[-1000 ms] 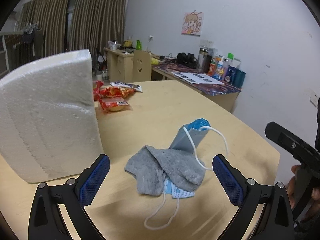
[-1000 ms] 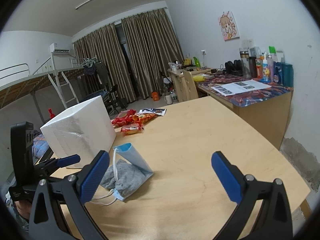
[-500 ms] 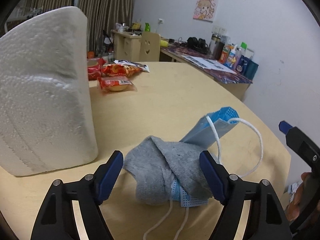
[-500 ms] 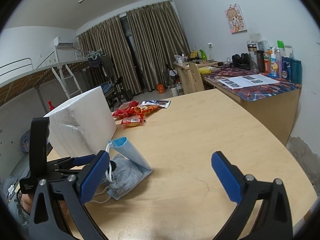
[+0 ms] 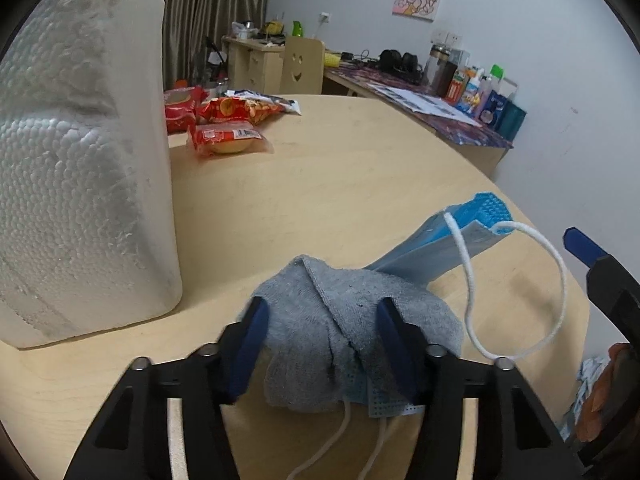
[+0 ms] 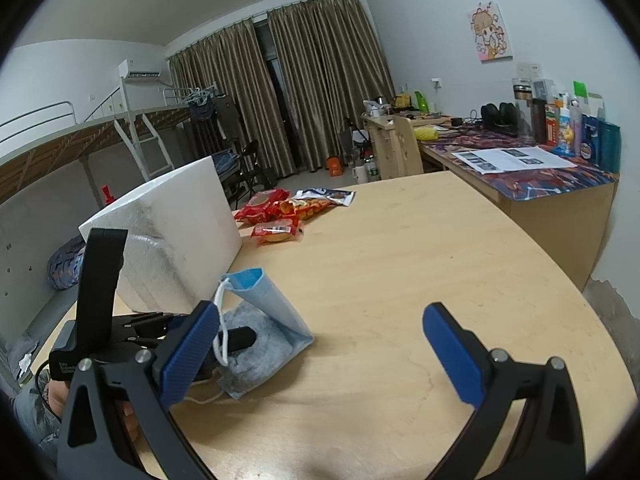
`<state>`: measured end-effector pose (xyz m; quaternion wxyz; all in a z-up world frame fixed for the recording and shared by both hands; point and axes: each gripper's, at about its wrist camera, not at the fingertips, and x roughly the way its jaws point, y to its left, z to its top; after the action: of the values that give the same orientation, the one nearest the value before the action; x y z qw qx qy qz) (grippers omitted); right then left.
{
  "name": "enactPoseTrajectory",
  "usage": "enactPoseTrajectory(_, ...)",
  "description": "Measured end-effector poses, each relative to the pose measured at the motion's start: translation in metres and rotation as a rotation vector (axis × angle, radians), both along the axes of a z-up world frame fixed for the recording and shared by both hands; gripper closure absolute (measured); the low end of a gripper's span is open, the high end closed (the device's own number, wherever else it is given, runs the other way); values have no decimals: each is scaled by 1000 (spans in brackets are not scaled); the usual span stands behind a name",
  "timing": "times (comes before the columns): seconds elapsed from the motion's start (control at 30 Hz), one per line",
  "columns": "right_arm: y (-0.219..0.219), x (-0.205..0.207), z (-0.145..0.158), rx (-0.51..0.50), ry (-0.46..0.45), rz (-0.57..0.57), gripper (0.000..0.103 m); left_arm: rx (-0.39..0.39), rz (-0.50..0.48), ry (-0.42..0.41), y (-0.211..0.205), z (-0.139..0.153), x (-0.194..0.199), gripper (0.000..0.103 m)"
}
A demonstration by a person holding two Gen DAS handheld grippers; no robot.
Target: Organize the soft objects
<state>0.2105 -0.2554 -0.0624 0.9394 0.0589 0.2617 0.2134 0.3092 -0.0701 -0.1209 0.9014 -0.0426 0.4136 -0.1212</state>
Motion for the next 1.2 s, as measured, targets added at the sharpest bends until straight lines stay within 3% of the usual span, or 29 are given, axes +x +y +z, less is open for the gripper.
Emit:
enactPoseTrajectory(0.07, 1, 1, -1, -4, 9, 2, 0, 12, 5, 11, 0, -2, 2, 70)
enactPoseTrajectory(0.13, 2, 2, -2, -11, 19, 8, 0, 18, -4, 11, -1, -2, 2, 89)
enactPoseTrajectory(0.17, 3, 3, -3, -19, 24, 12, 0, 9, -17, 13, 0, -2, 1, 90)
enactPoseTrajectory(0.4, 8, 8, -8, -46, 67, 45, 0, -40, -10, -19, 9, 3, -8, 91)
enactPoseTrajectory(0.87, 33, 28, -3, 0, 108, 136, 0, -38, -10, -66, 11, 10, -20, 91)
enactPoseTrajectory(1.2, 61, 37, -4, -45, 139, 207, 0, -53, -15, -67, 13, 11, -22, 91)
